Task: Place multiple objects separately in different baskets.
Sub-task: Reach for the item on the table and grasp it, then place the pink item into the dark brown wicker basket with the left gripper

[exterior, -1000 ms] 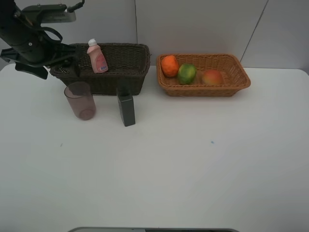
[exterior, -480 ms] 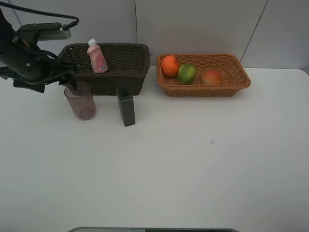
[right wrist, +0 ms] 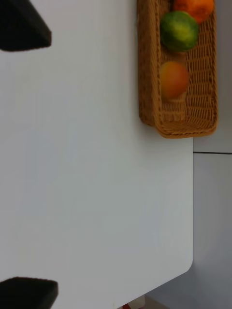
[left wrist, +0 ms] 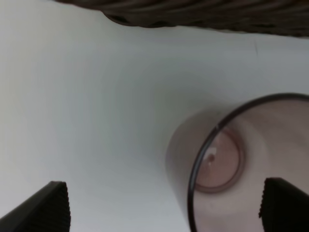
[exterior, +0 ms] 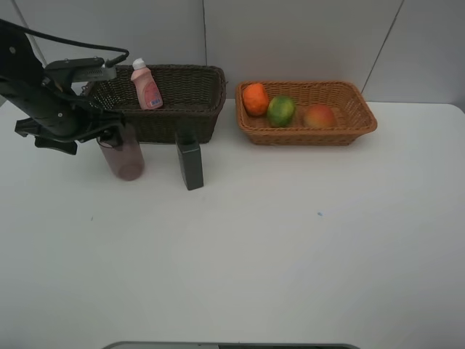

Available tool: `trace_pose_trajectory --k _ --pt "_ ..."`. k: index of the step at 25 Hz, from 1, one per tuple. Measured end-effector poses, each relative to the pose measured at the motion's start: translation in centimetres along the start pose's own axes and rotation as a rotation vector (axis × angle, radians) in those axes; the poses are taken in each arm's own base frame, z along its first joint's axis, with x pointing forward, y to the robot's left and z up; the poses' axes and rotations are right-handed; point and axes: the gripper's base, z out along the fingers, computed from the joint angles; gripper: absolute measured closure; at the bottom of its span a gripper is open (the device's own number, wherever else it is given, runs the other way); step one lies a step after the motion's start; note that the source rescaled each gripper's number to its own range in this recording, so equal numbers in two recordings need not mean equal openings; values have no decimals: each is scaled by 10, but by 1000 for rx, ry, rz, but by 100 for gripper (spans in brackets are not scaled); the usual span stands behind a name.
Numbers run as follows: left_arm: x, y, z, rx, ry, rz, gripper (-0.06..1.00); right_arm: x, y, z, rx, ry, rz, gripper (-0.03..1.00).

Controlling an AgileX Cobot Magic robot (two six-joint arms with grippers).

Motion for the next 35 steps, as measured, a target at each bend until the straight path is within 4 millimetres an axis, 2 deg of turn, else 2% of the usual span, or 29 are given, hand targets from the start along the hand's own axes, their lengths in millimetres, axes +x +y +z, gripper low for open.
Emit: trace_pose_trajectory --k 11,13,15,16,20,21,22,35 --pt "3 1 26 -4 10 -7 -5 0 0 0 -1 0 0 1" --pt "5 2 29 -7 19 -7 -3 0 0 0 -1 0 0 1" --pt "5 2 31 -8 24 -7 9 0 0 0 -1 0 0 1" --pt "5 3 31 -9 25 -9 21 0 0 0 -1 0 0 1" --pt "5 4 31 -10 24 -12 79 0 0 0 -1 0 0 1" --pt "4 3 31 -6 17 -21 90 0 0 0 -1 0 0 1" --pt "3 3 30 -5 6 -19 94 0 0 0 -1 0 0 1" --pt "3 3 30 -3 2 -20 94 0 0 0 0 0 0 1"
